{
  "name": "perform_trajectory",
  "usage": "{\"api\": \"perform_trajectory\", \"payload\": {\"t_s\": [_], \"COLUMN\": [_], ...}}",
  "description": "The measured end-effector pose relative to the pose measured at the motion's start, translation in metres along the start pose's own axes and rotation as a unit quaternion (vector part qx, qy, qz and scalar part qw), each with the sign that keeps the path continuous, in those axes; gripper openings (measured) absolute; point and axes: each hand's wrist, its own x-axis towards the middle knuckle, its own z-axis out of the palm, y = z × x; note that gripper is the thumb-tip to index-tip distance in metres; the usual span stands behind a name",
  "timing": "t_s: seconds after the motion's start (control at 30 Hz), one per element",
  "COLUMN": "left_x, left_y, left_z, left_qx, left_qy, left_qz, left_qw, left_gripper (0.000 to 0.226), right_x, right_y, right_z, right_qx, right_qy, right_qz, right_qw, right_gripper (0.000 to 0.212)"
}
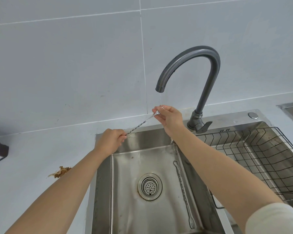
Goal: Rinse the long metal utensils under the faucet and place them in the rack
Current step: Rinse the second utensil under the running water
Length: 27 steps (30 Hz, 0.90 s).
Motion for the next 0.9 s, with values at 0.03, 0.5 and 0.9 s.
{"api": "perform_trajectory", "payload": {"t_s": [0.03,0.5,0.9], "left_x": [0.001,0.006,0.006], "left_y": [0.001,0.003,0.005], "left_z": [0.0,-0.001,-0.002], "left_qx": [0.001,0.009,0.021], "left_qy": [0.003,0.029,0.057], "left_qz": [0.003,-0.002,-0.008], "left_qw": [1.0,1.0,0.998], "left_gripper": [0.019,0.016,0.011], "right_x": [0.0,-0.001,-0.003], "right_y": [0.001,0.0,0.002], "right_z": [0.002,0.005,0.018], "right_qx": [0.006,-0.096,-0.033], "right_qy": [-0.002,-0.016,0.033], "right_qz": [0.016,0.016,0.024], "right_qw": [1.0,0.995,0.999], "right_gripper": [0.017,0.018,0.027]}}
